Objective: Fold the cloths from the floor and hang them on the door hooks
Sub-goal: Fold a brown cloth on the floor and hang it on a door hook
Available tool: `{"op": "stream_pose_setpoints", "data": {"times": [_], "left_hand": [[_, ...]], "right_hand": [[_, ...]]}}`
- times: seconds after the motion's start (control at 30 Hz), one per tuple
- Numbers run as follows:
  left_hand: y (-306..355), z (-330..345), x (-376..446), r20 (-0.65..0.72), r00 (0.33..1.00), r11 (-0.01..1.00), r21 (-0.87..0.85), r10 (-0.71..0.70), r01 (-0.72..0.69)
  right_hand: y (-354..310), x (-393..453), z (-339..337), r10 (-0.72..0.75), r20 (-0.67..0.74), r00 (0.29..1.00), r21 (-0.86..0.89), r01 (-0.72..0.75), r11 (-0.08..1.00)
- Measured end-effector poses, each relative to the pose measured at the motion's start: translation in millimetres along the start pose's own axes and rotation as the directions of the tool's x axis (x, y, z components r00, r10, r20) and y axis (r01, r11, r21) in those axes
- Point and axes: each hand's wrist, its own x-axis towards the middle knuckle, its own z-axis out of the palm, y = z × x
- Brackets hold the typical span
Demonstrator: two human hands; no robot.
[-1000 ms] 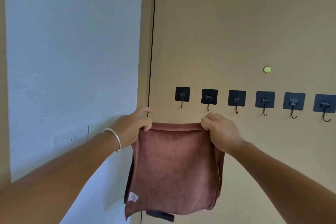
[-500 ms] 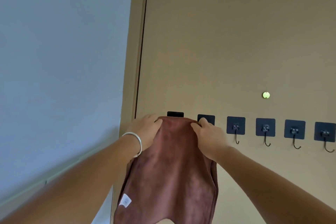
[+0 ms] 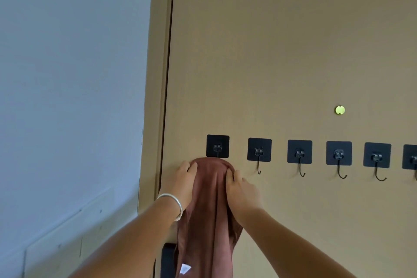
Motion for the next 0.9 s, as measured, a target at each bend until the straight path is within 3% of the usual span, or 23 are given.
{"op": "stream_pose_setpoints", "data": {"times": [0.07,0.3,0.43,0.5,0.6,0.7,0.77,0.83,0.9], "left_hand": [[-4.3,6.7,-3.4,-0.010,1.000,0.999,-0.048,-0.003,0.003],[24.9,28.8,-39.2,0.191,0.981,0.963,-0.259,-0.026,0.075],[14.2,19.9,-43.3,0.422,0.906,0.994,-0.104,0.007,0.040],[6.4,10.2,-42.7,0.474,0.881,0.999,-0.031,-0.010,0.027],[11.5,-18.8,-36.0,0.269,0.963,0.996,0.090,-0.013,-0.011],[32.1,-44.7,-26.5,-0.006,0.996,0.996,0.013,0.089,-0.089],[57.1,-47.7,-23.0,-0.097,0.951,0.956,0.010,0.294,-0.294],[93.5,-41.5,-24.4,-0.129,0.850,0.858,0.027,0.511,-0.512],[134.7,-30.9,-30.6,-0.126,0.778,0.784,-0.002,0.616,-0.621]], "right_hand": [[-4.1,-3.8,12.3,-0.007,0.036,0.999,0.007,0.006,1.000],[-25.2,-22.2,25.1,0.037,0.171,0.985,0.086,-0.052,0.995],[-15.5,-31.3,10.3,0.025,0.250,0.968,0.039,-0.036,0.999],[-6.3,-41.9,5.1,0.007,0.296,0.955,-0.015,-0.003,1.000],[12.8,-58.0,5.4,0.011,0.232,0.973,-0.006,-0.009,1.000],[35.9,-73.8,1.9,0.063,0.183,0.981,-0.003,-0.064,0.998],[54.0,-83.6,-5.1,0.119,0.162,0.980,-0.014,-0.118,0.993],[75.9,-94.3,-14.7,0.175,0.138,0.975,-0.029,-0.173,0.985],[100.5,-108.7,-25.7,0.238,0.119,0.964,-0.057,-0.233,0.971]]}}
